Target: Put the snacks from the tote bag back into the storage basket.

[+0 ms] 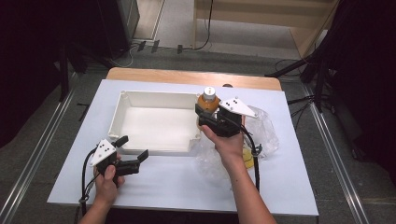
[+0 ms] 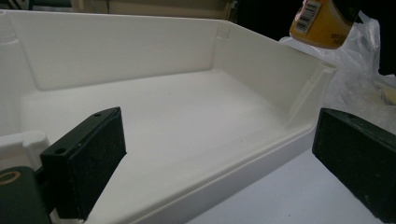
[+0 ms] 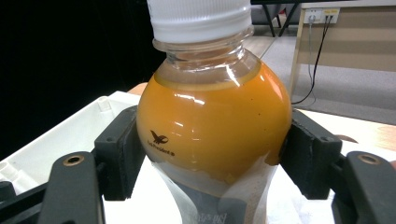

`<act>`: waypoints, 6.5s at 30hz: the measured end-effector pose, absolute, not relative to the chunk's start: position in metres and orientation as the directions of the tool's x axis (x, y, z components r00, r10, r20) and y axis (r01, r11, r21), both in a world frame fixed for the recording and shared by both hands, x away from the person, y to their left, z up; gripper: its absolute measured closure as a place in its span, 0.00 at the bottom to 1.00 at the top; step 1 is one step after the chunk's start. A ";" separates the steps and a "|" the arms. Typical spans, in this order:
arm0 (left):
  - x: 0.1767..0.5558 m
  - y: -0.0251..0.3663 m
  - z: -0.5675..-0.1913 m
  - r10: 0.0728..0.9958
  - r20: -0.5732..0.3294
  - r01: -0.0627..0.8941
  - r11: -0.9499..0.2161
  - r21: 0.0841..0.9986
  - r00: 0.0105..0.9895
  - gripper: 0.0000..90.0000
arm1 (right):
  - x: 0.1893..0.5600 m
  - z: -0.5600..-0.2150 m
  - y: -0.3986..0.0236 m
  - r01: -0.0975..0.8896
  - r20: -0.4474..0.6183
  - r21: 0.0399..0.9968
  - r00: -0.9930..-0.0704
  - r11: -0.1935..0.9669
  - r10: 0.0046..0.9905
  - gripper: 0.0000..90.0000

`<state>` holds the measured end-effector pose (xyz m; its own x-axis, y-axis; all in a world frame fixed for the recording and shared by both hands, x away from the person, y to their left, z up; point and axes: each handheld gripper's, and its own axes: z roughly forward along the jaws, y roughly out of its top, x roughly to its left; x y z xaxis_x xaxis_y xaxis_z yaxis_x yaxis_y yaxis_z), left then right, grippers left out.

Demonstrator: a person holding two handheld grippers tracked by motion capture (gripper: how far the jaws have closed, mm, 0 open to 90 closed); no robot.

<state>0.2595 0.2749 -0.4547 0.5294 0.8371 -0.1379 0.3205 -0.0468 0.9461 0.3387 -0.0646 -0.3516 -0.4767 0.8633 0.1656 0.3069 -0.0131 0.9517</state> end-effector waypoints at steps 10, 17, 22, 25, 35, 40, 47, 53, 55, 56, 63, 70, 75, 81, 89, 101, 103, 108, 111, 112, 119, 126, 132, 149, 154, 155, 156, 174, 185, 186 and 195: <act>0.259 0.274 -0.455 0.842 -0.131 0.317 -0.049 0.947 0.523 0.03 | 0.342 -0.351 -0.059 0.309 0.161 0.951 -0.482 -0.005 0.861 0.34; 0.259 0.274 -0.455 0.841 -0.133 0.317 -0.047 0.947 0.524 0.03 | 0.345 -0.348 -0.056 0.310 0.166 0.951 -0.482 -0.010 0.860 0.34; 0.258 0.274 -0.454 0.838 -0.131 0.312 -0.049 0.949 0.530 0.03 | 0.347 -0.346 -0.053 0.307 0.164 0.952 -0.487 -0.008 0.858 0.34; 0.258 0.274 -0.454 0.838 -0.131 0.312 -0.049 0.949 0.530 0.03 | 0.348 -0.345 -0.050 0.308 0.164 0.952 -0.490 -0.006 0.856 0.34; 0.258 0.274 -0.454 0.838 -0.130 0.312 -0.051 0.949 0.530 0.03 | 0.351 -0.350 -0.039 0.316 0.165 0.949 -0.502 0.002 0.849 0.34; 0.258 0.274 -0.454 0.838 -0.132 0.312 -0.048 0.949 0.529 0.03 | 0.352 -0.350 -0.035 0.317 0.164 0.948 -0.506 0.005 0.847 0.34; 0.258 0.274 -0.454 0.839 -0.133 0.311 -0.045 0.949 0.528 0.03 | 0.354 -0.350 -0.031 0.318 0.163 0.948 -0.511 0.010 0.844 0.34; 0.258 0.275 -0.454 0.838 -0.134 0.310 -0.043 0.950 0.528 0.03 | 0.355 -0.352 -0.028 0.323 0.165 0.946 -0.512 0.012 0.843 0.34; 0.258 0.275 -0.454 0.839 -0.135 0.309 -0.041 0.950 0.528 0.03 | 0.356 -0.353 -0.027 0.324 0.163 0.946 -0.513 0.014 0.843 0.34; 0.258 0.275 -0.454 0.838 -0.135 0.309 -0.041 0.950 0.528 0.03 | 0.356 -0.354 -0.026 0.328 0.163 0.945 -0.513 0.017 0.842 0.34; 0.258 0.275 -0.454 0.839 -0.134 0.308 -0.042 0.950 0.528 0.03 | 0.357 -0.356 -0.022 0.325 0.160 0.946 -0.520 0.020 0.839 0.34; 0.258 0.275 -0.454 0.840 -0.132 0.307 -0.042 0.951 0.526 0.03 | 0.357 -0.357 -0.020 0.328 0.158 0.944 -0.524 0.027 0.837 0.34; 0.258 0.275 -0.454 0.841 -0.132 0.307 -0.042 0.951 0.525 0.03 | 0.357 -0.358 -0.020 0.330 0.157 0.943 -0.527 0.031 0.835 0.34; 0.257 0.275 -0.454 0.842 -0.132 0.309 -0.043 0.950 0.523 0.03 | 0.357 -0.361 -0.021 0.338 0.165 0.941 -0.525 0.027 0.835 0.34; 0.258 0.275 -0.454 0.842 -0.131 0.306 -0.043 0.951 0.524 0.03 | 0.358 -0.366 -0.020 0.348 0.163 0.937 -0.526 0.037 0.835 0.34; 0.258 0.276 -0.454 0.840 -0.131 0.307 -0.045 0.951 0.527 0.03 | 0.361 -0.380 -0.018 0.367 0.156 0.929 -0.518 0.054 0.841 0.34; 0.257 0.275 -0.454 0.839 -0.132 0.308 -0.044 0.950 0.528 0.03 | 0.362 -0.383 -0.018 0.369 0.157 0.928 -0.518 0.054 0.841 0.34; 0.257 0.275 -0.454 0.839 -0.133 0.309 -0.043 0.950 0.527 0.03 | 0.362 -0.390 -0.018 0.374 0.158 0.926 -0.518 0.057 0.840 0.34; 0.257 0.276 -0.454 0.840 -0.132 0.308 -0.043 0.950 0.526 0.03 | 0.363 -0.394 -0.018 0.380 0.157 0.923 -0.517 0.061 0.841 0.34; 0.257 0.276 -0.454 0.840 -0.132 0.308 -0.044 0.950 0.526 0.03 | 0.363 -0.395 -0.018 0.383 0.158 0.922 -0.517 0.061 0.841 0.34; 0.257 0.276 -0.454 0.840 -0.134 0.309 -0.042 0.950 0.526 0.03 | 0.365 -0.403 -0.017 0.398 0.163 0.915 -0.511 0.065 0.844 0.34; 0.258 0.276 -0.454 0.840 -0.134 0.309 -0.042 0.950 0.525 0.03 | 0.366 -0.408 -0.017 0.405 0.156 0.911 -0.508 0.075 0.847 0.34; 0.257 0.276 -0.454 0.840 -0.134 0.309 -0.042 0.950 0.526 0.03 | 0.367 -0.411 -0.015 0.412 0.148 0.907 -0.506 0.087 0.850 0.34; 0.257 0.276 -0.454 0.839 -0.142 0.308 -0.031 0.951 0.525 0.03 | 0.370 -0.420 -0.014 0.422 0.150 0.902 -0.498 0.088 0.854 0.33; 0.257 0.276 -0.454 0.842 -0.138 0.311 -0.037 0.950 0.522 0.03 | 0.369 -0.418 -0.018 0.419 0.154 0.904 -0.502 0.083 0.851 0.29; 0.257 0.276 -0.454 0.843 -0.137 0.311 -0.037 0.950 0.520 0.03 | 0.369 -0.418 -0.020 0.418 0.153 0.905 -0.506 0.086 0.848 0.26; 0.257 0.276 -0.454 0.843 -0.136 0.309 -0.038 0.950 0.521 0.03 | 0.368 -0.418 -0.020 0.415 0.156 0.906 -0.514 0.085 0.844 0.24; 0.257 0.275 -0.454 0.842 -0.135 0.308 -0.038 0.951 0.522 0.03 | 0.345 -0.395 -0.050 0.360 0.173 0.933 -0.509 0.026 0.844 0.23; 0.258 0.275 -0.454 0.842 -0.131 0.305 -0.042 0.951 0.523 0.03 | 0.326 -0.376 -0.072 0.310 0.144 0.950 -0.504 0.023 0.852 0.23; 0.258 0.275 -0.454 0.844 -0.129 0.306 -0.043 0.951 0.521 0.03 | 0.324 -0.375 -0.074 0.307 0.142 0.951 -0.503 0.023 0.852 0.23; 0.257 0.275 -0.454 0.846 -0.130 0.305 -0.040 0.951 0.518 0.03 | 0.318 -0.377 -0.094 0.296 0.131 0.955 -0.473 0.017 0.871 0.24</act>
<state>0.2574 0.2747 -0.4544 0.5176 0.8456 -0.1304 0.3053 -0.0402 0.9514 0.3180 -0.0944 -0.3765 -0.4731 0.8713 0.1305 0.2957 0.0175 0.9551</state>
